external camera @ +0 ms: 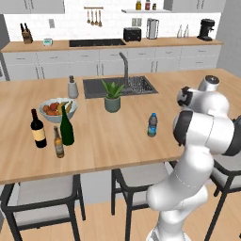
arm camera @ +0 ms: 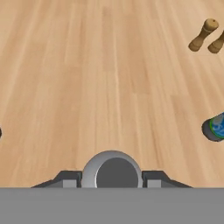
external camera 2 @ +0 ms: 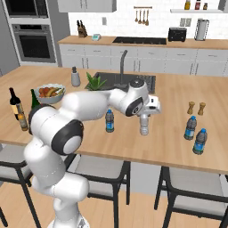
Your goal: Move the plastic bottles in the middle to the plastics group, and the glass bottles in the middle to the glass group.
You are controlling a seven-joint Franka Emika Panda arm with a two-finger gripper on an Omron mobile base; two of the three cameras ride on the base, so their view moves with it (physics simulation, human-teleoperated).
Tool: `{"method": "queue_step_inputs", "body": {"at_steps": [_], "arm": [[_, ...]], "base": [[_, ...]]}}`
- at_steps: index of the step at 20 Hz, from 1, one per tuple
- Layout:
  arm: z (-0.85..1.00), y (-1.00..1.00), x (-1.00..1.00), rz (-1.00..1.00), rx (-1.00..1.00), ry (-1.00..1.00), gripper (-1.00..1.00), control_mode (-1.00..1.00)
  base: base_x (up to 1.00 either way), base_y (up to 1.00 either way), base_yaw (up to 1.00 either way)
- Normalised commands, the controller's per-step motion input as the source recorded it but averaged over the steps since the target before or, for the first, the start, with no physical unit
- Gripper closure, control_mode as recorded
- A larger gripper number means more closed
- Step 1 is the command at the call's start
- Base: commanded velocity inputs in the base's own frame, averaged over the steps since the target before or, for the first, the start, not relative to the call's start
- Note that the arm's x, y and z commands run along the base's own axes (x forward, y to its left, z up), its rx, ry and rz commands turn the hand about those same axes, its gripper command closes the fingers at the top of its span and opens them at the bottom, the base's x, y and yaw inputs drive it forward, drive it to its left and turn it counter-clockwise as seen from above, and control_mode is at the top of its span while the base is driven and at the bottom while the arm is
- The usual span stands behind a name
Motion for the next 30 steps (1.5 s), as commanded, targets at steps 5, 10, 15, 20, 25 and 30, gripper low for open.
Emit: {"method": "queue_step_inputs", "body": {"at_steps": [5, 10, 15, 20, 25, 30], "arm": [[-0.14, -0.42, 0.00, -0.02, 0.00, -0.05, 1.00, -1.00], [-0.05, -0.42, 0.00, -0.03, 0.00, -0.08, 1.00, -1.00], [0.00, -0.47, 0.00, -0.05, 0.00, -0.02, 1.00, -1.00], [0.00, -0.39, 0.00, -0.05, 0.00, 0.03, 1.00, -1.00], [0.00, -0.23, 0.03, -0.03, 0.00, 0.03, 1.00, -1.00], [0.00, -0.25, 0.32, -0.02, 0.00, 0.00, 1.00, -1.00]], "base": [[0.00, 0.00, 0.00], [0.00, 0.00, 0.00], [0.00, 0.00, 0.00], [0.00, 0.00, 0.00], [0.00, 0.00, 0.00], [0.00, 0.00, 0.00]]}}
